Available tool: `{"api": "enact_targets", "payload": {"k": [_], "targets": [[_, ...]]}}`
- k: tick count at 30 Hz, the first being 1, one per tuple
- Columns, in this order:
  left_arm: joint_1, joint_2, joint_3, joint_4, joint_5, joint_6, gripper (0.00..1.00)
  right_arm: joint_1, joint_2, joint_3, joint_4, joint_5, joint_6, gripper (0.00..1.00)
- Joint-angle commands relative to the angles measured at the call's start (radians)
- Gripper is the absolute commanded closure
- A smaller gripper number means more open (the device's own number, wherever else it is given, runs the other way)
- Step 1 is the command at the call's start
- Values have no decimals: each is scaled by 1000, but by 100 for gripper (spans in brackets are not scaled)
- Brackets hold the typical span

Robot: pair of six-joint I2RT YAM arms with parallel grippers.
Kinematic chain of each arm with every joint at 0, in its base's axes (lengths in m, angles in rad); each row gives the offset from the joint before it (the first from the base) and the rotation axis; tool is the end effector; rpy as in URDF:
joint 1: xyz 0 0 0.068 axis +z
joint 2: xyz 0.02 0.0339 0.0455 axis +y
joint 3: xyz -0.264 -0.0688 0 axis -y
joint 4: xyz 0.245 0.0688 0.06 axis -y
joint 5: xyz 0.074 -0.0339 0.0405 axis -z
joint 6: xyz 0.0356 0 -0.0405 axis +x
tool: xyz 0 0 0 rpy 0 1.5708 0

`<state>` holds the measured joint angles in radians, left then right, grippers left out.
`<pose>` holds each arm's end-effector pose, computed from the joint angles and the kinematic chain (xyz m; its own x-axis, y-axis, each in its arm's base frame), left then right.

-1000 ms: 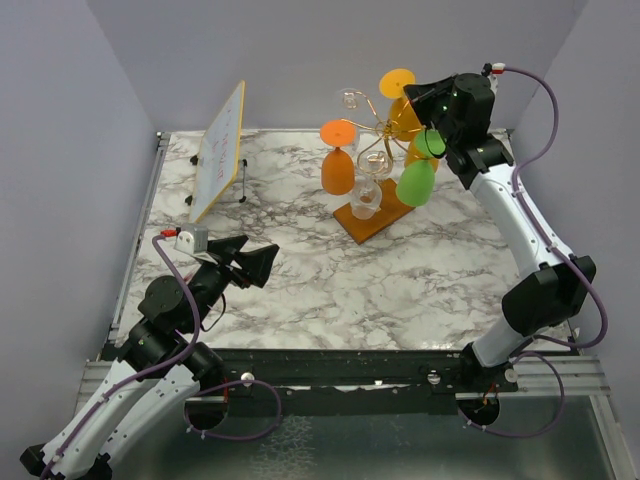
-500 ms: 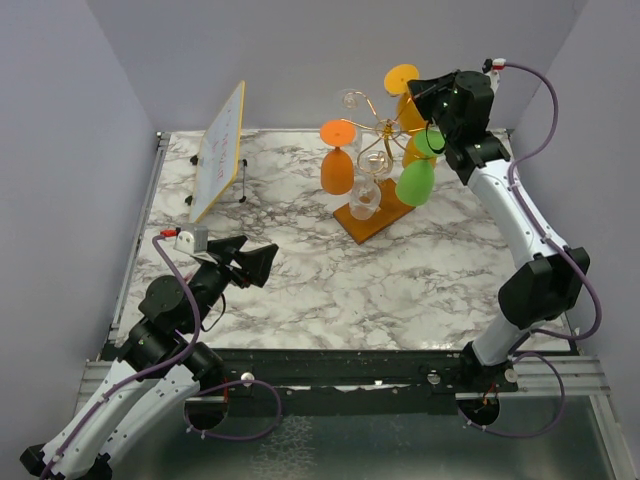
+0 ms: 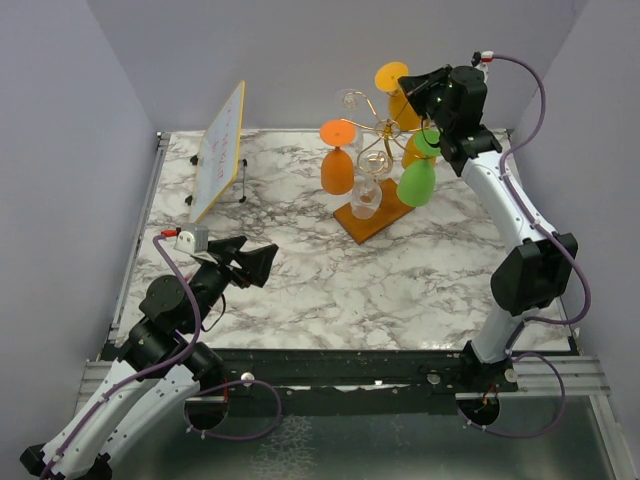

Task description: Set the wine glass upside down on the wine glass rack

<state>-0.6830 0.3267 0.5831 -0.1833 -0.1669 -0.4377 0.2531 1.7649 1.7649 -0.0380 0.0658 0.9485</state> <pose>0.0817 -0.0589 0.3264 -0.1580 -0.4103 -0.8982 0.4713 0.7680 -0.4337 0.4124 0.1042 0.4284 -0.1728 0.7928 -0.5845 -0.0787 0.5804 0.8105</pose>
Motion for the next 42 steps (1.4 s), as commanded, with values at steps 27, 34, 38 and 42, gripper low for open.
{"api": "enact_targets", "payload": {"k": [27, 34, 38, 42], "targets": [[-3, 23, 27, -14, -10, -26, 11, -8, -94, -22, -123, -163, 84, 46], [-3, 46, 43, -24, -12, -29, 11, -8, -119, -22, -185, -218, 96, 41], [-4, 50, 47, -27, -12, -30, 11, -8, -144, -49, -180, -239, 101, 40], [-3, 54, 56, -38, -13, -30, 11, -8, -194, -85, -146, -254, 98, 40]]}}
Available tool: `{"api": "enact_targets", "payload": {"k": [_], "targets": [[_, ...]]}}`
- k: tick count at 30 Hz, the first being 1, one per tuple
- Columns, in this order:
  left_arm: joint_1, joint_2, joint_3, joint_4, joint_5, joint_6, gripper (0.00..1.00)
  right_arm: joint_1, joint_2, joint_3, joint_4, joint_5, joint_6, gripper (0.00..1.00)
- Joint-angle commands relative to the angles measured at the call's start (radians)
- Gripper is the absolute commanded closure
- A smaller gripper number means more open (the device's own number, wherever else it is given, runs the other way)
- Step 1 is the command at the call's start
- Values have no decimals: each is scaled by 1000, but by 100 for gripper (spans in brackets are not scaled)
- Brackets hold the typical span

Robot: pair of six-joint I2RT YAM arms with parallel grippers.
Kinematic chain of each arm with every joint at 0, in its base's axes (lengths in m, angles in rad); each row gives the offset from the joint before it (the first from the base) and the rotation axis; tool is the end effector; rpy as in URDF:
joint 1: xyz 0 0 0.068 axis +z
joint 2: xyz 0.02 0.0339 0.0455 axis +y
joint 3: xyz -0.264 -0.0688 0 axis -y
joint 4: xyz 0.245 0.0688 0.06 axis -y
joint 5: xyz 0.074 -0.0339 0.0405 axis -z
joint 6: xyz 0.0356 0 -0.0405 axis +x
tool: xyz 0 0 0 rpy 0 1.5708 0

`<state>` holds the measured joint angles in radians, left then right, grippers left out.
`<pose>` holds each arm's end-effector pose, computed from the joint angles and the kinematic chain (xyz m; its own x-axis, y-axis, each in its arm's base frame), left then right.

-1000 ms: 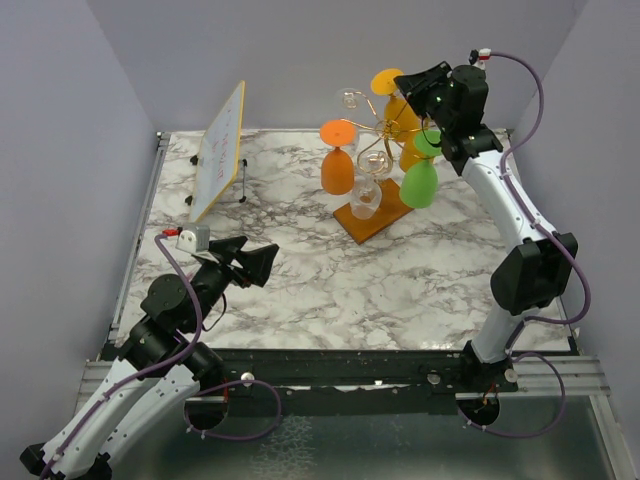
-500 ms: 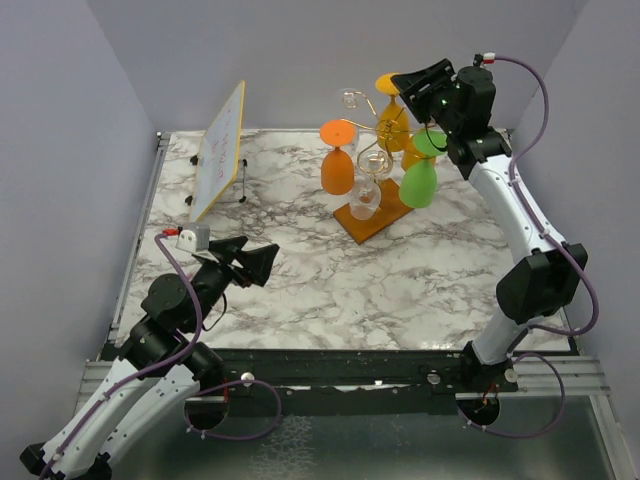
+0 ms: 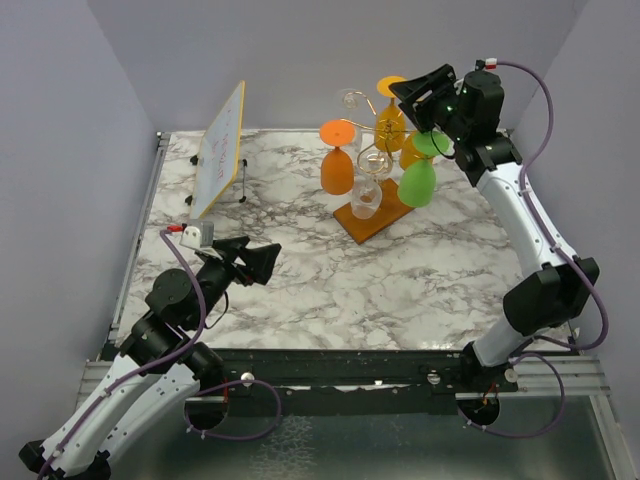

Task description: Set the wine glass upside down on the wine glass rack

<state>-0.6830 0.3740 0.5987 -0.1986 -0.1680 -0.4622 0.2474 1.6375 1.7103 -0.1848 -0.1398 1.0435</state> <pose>0.0881 -0.0640 0.3259 -0.2015 -0.4028 -0.8928 0.4499 0.7716 -0.4497 0.3732 0.0994 0.4424 -0.3801 0.7866 -0.4866 -0.0959 0.4897 0.8666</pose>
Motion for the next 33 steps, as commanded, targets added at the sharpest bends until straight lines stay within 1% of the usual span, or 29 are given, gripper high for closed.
{"api": "enact_targets", "payload": {"k": [1, 5, 7, 10, 14, 15, 18, 23, 25, 28, 31, 33], "targets": [[-4, 10, 46, -28, -13, -4, 11, -3, -84, -42, 7, -53, -2, 41], [-3, 32, 74, -64, -12, 7, 6, -3, -196, -111, 37, -73, -59, 40], [-4, 50, 96, -93, -14, 14, 2, -3, -286, -160, 29, -102, -145, 40], [-4, 71, 118, -126, -31, 22, 1, -3, -465, -288, -7, -96, -283, 40], [-3, 98, 151, -155, -66, 35, 1, -3, -693, -415, -197, 40, -458, 39], [-3, 103, 159, -160, -83, 39, 1, -3, -745, -438, -254, 71, -481, 39], [-4, 117, 183, -168, -129, 50, 1, -3, -880, -532, -363, 122, -533, 39], [-3, 153, 257, -205, -210, 84, 1, -3, -1045, -623, -583, 329, -564, 36], [-3, 170, 294, -231, -216, 125, 1, -3, -1090, -637, -641, 342, -590, 35], [-3, 184, 339, -273, -223, 164, 1, -2, -1129, -637, -730, 396, -587, 30], [-3, 178, 373, -302, -230, 202, 1, -3, -1143, -618, -792, 417, -595, 19], [-3, 166, 400, -321, -229, 229, 1, -3, -1153, -596, -807, 425, -613, 10]]}}
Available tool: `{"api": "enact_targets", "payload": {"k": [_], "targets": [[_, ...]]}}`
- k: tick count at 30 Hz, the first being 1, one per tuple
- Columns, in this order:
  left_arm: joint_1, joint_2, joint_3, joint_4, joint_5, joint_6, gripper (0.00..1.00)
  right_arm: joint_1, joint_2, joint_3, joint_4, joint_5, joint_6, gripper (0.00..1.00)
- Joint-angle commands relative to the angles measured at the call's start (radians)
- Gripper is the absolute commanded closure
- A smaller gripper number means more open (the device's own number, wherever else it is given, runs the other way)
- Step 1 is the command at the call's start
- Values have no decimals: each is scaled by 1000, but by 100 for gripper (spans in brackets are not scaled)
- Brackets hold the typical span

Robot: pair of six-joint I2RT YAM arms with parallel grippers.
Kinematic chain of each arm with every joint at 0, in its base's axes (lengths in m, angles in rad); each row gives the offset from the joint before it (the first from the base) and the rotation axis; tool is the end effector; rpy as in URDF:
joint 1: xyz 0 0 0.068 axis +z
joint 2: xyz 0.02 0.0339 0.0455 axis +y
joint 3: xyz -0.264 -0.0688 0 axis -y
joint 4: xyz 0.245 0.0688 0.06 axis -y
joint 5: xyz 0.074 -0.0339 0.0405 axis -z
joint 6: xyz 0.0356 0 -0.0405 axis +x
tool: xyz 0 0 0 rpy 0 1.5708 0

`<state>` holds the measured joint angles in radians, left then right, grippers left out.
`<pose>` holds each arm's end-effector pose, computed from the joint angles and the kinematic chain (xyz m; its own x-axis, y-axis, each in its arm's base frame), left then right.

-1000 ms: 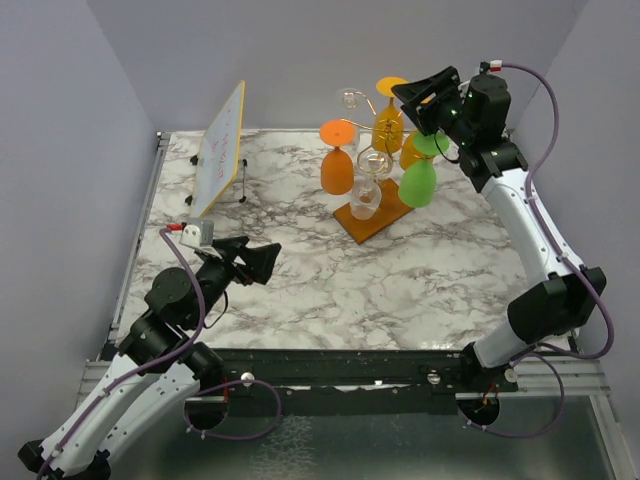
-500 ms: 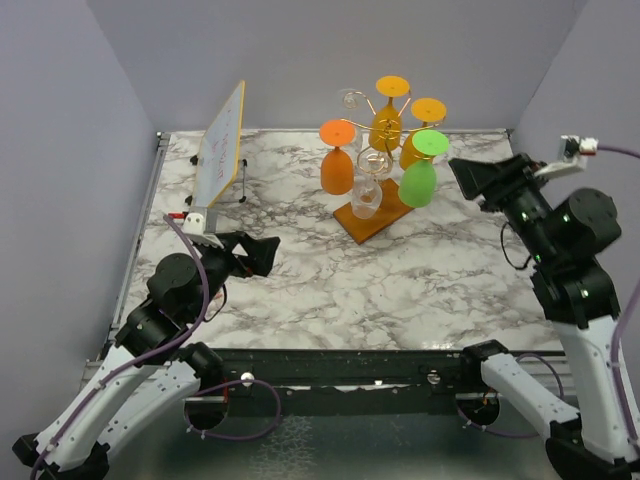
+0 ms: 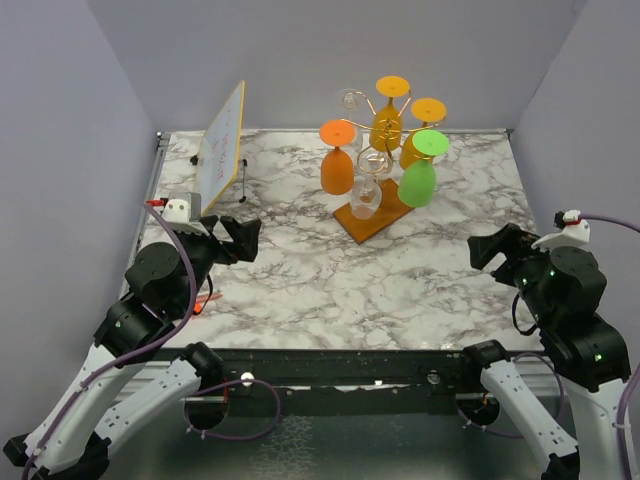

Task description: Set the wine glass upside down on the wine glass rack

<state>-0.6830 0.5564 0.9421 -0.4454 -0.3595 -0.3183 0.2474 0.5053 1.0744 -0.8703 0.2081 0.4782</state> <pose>0.0912 -0.0581 0.3943 -0.1436 -0.2608 -0.9546 0.2879 0.9119 -0.2925 0.0667 0.0093 0.3916 -0.2776 0.3943 -0.8761 0.0895 0.9185 0.3850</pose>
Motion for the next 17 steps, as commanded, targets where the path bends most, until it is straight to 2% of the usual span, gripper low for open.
{"api": "enact_targets", "payload": {"k": [1, 4, 10, 17], "targets": [[-3, -24, 72, -87, -38, 96, 1, -2, -26, 57, -128, 89, -55, 5], [-4, -29, 124, -150, -30, 120, 1, -3, -32, 126, -157, 130, -75, 0], [-4, -31, 206, -274, -91, 129, 1, -3, -27, 254, -212, 210, -121, 0], [-3, -46, 222, -286, -91, 118, 1, -3, -35, 260, -210, 238, -162, 0]]}}
